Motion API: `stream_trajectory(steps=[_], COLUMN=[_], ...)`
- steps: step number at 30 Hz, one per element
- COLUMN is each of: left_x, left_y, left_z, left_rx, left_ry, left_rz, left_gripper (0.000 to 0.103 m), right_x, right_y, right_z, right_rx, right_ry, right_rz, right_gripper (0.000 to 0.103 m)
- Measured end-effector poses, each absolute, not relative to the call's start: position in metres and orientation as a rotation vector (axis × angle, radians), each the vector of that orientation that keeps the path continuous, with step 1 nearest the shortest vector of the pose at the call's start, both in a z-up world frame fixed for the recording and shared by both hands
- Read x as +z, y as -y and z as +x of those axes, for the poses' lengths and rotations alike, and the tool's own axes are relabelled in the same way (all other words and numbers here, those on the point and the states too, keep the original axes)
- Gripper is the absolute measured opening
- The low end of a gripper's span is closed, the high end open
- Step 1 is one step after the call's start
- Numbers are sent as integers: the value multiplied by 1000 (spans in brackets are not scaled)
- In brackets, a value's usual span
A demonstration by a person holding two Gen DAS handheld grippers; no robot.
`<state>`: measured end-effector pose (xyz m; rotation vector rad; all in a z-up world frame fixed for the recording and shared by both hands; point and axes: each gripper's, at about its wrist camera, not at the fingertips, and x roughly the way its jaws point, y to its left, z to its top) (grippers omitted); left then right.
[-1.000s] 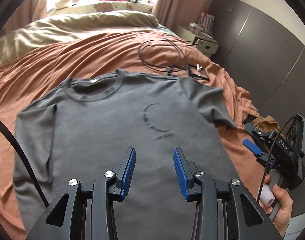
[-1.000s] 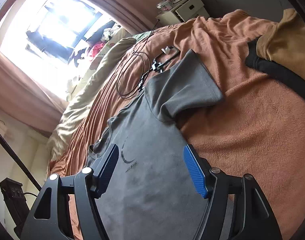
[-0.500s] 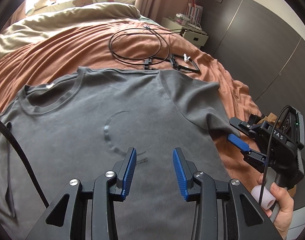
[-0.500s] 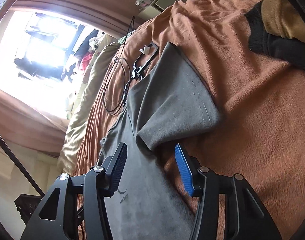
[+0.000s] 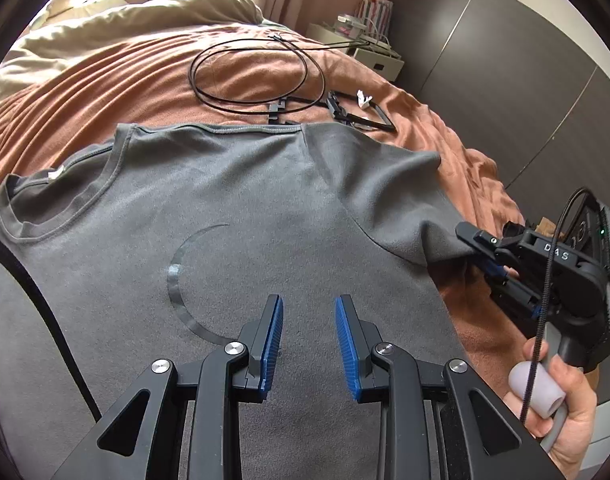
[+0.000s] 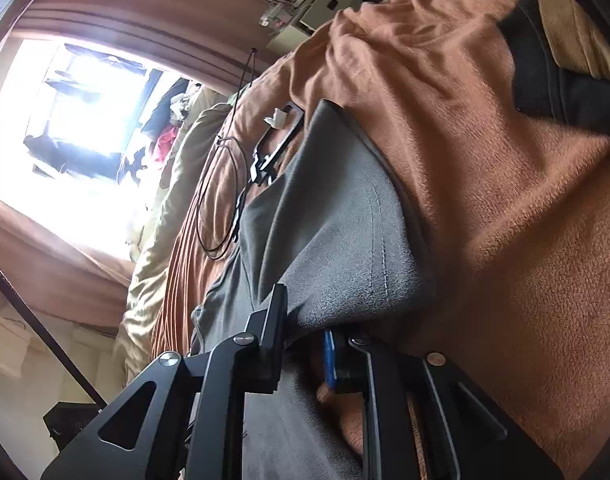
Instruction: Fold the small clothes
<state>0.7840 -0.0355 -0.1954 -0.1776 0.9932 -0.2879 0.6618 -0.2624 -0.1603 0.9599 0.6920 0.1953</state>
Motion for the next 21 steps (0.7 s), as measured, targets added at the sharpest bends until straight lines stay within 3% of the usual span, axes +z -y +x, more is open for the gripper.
stream_trajectory(steps=[10, 15, 20, 21], left_x=[-179, -165, -158, -159], left_y=[18, 11, 7, 7], left_z=[770, 760, 757, 758], left_rx=[-270, -257, -241, -238], left_ry=[-1006, -984, -970, -970], left_rz=[-187, -189, -175, -179], left_gripper=[32, 66, 79, 82], right_x=[-131, -123, -145, -151], right_y=[236, 225, 250, 256], right_z=[648, 648, 658, 659], right_rx=[266, 253, 168, 171], right_ry=[-671, -697, -789, -790], right_rz=[817, 738, 884, 930], right_gripper=[3, 3, 6, 15])
